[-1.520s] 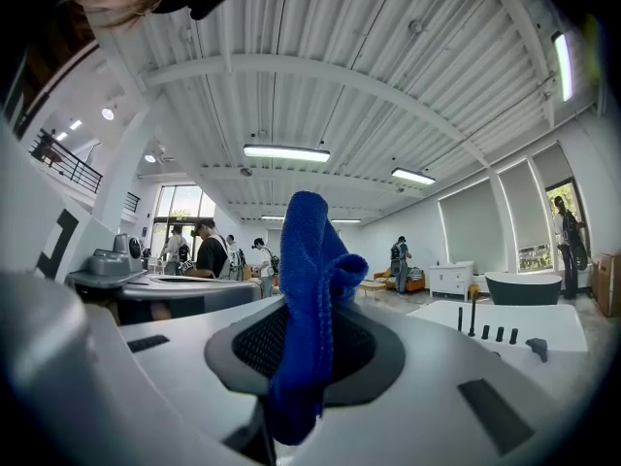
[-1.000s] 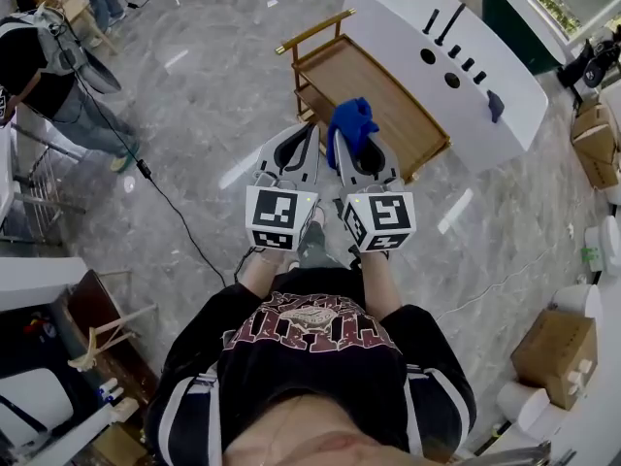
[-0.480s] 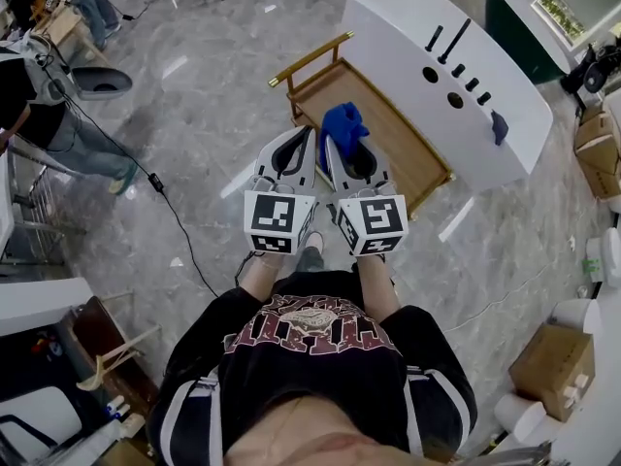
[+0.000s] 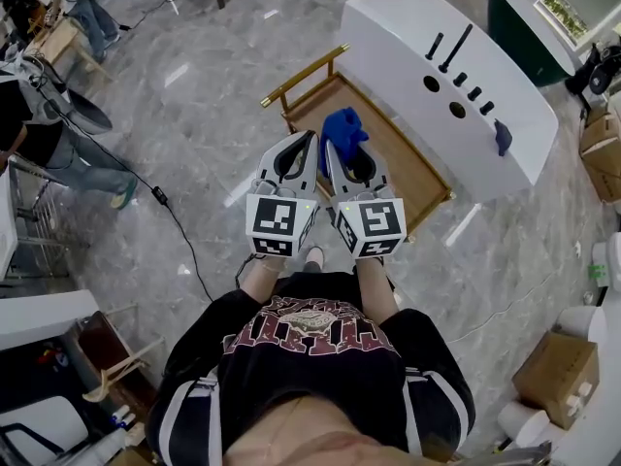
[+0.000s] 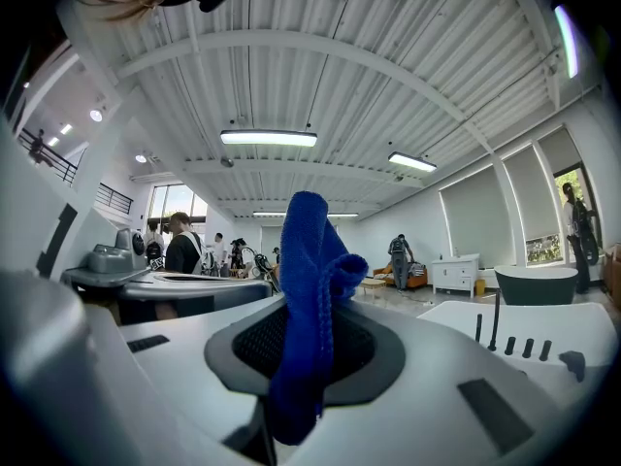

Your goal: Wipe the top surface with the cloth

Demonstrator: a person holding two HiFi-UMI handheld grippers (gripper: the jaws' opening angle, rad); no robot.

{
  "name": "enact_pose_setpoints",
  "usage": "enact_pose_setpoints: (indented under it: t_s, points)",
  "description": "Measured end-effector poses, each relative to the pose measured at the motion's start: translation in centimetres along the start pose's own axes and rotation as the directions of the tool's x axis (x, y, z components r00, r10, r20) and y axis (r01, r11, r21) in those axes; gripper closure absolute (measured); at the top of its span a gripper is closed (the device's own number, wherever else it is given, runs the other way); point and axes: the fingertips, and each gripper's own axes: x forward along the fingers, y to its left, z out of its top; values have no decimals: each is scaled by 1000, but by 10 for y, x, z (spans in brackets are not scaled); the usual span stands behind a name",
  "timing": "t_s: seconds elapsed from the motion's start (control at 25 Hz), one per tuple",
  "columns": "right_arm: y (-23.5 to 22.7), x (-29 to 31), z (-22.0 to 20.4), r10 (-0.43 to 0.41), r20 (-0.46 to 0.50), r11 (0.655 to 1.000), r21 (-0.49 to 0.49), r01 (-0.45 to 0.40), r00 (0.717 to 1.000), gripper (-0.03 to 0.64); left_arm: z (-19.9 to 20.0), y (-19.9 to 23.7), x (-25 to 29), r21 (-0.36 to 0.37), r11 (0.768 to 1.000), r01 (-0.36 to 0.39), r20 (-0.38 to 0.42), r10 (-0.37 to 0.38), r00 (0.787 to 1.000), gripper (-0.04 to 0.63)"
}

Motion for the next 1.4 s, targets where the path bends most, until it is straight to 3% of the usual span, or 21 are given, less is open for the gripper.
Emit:
enact_pose_setpoints:
  t_s: [0.48, 0.72, 1.4]
  points:
    - [-33, 16, 1, -42, -7, 999, 4, 42, 999, 531, 1, -5, 38, -3, 999, 36, -5, -36, 999, 549]
    - [-54, 40, 3, -125, -5, 992, -4, 125, 992, 531, 4, 5, 73, -9, 994, 113, 7, -113, 994, 549]
    - [-97, 149, 7, -368, -2, 929, 20, 368, 930, 531, 9, 78, 178, 37, 935, 352, -23, -351, 936, 549]
